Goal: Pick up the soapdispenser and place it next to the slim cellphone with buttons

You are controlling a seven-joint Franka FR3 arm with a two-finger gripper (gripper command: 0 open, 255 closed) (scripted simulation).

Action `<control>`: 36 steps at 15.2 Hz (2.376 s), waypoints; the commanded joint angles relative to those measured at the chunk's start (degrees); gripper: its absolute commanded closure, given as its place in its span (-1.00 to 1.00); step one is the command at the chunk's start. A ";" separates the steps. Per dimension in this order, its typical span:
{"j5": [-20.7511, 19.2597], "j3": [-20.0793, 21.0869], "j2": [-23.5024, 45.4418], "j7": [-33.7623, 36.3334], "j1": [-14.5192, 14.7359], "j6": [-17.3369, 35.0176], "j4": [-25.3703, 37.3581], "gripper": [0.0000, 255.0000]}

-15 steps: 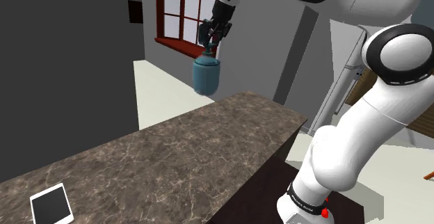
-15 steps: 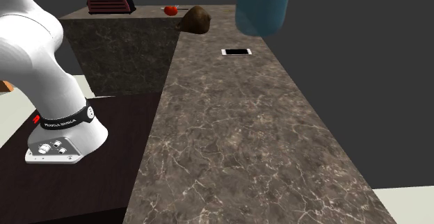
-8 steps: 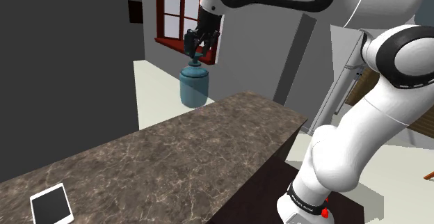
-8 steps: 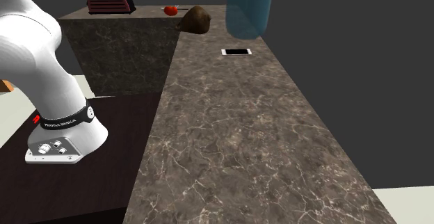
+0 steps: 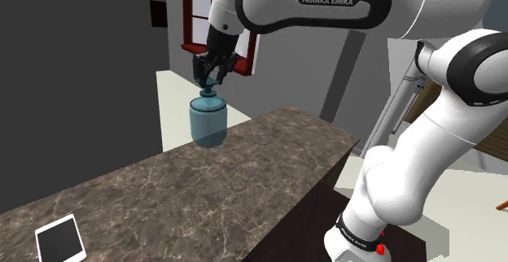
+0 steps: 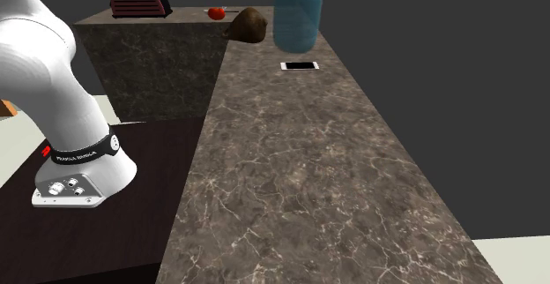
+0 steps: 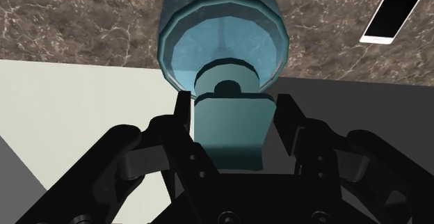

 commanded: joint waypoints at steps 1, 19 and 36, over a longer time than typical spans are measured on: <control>-0.52 1.67 1.33 2.85 0.81 1.07 0.03 1.00; -10.84 13.99 21.30 28.74 10.62 4.73 10.89 1.00; -21.17 15.02 44.70 42.64 23.30 2.38 31.54 1.00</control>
